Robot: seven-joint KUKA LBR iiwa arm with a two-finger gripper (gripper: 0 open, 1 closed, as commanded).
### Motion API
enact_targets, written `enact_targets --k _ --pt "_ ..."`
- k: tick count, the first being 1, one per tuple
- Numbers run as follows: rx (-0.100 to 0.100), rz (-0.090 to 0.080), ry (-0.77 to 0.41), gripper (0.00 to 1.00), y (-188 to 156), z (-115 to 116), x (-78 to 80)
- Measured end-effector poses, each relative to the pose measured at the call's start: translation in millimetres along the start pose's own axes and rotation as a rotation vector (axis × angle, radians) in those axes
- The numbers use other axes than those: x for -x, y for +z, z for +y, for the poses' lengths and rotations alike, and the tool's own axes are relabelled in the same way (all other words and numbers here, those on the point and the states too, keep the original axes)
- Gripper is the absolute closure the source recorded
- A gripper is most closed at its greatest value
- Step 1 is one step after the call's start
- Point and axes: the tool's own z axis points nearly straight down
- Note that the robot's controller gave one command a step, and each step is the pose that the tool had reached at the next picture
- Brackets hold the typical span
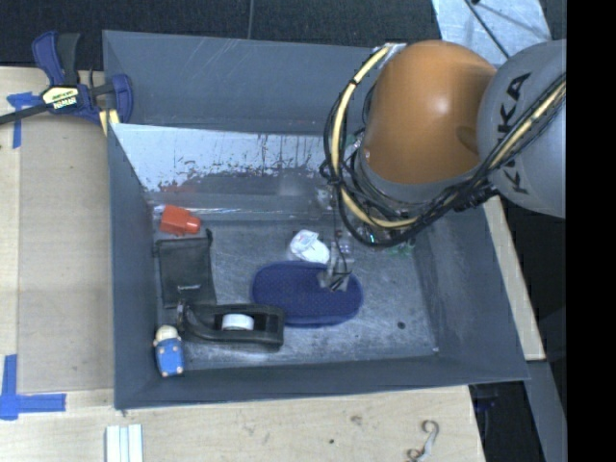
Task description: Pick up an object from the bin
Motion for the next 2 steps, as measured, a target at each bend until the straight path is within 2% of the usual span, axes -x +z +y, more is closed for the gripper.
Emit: enact_targets --k 1,2 --pt "0.001 -0.020 -0.178 0.00 166.3 16.7 -56.0" --pt "0.001 -0.010 0.144 0.00 134.9 -4.5 -44.2"
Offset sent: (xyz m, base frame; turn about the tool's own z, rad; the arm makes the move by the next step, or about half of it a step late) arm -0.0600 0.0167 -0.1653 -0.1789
